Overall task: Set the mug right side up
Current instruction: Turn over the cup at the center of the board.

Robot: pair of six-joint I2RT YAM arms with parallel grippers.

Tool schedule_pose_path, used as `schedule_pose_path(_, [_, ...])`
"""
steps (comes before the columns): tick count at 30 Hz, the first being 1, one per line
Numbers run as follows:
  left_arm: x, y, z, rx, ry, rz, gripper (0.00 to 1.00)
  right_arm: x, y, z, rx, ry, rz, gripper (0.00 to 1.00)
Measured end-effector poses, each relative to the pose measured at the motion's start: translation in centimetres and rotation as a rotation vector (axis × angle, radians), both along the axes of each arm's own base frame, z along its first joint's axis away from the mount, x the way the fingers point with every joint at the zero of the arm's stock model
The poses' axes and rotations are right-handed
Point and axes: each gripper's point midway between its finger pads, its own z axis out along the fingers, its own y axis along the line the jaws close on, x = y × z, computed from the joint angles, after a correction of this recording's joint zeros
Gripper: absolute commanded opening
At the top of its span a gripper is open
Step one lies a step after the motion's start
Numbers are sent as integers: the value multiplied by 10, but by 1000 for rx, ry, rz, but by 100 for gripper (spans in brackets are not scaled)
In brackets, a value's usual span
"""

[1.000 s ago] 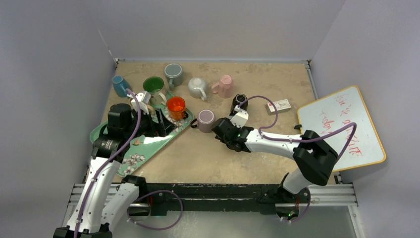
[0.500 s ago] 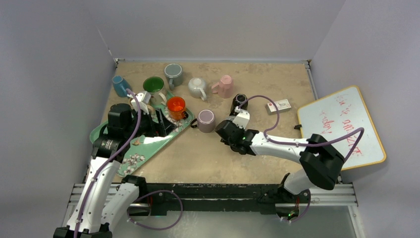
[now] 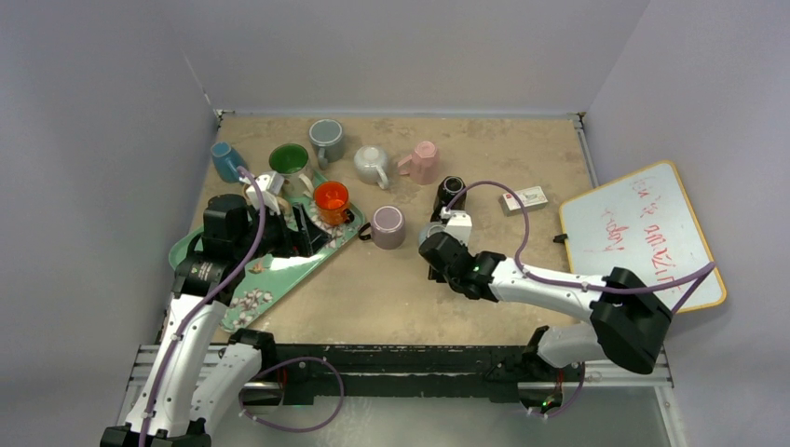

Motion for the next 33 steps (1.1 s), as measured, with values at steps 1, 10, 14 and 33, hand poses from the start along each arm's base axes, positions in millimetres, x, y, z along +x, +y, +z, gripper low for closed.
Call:
schedule_pose_path(1, [0, 0, 0, 0, 0, 1, 87, 0, -1, 0, -9, -1, 10, 42])
schedule_pose_path(10, [0, 1, 1, 3, -6, 6, 87, 6, 5, -2, -76, 10, 57, 46])
schedule_pose_path(14, [-1, 2, 2, 3, -14, 9, 87, 7, 5, -10, -101, 28, 57, 42])
schedule_pose_path(33, [-1, 4, 4, 8, -24, 19, 87, 2, 1, -15, -142, 76, 81, 0])
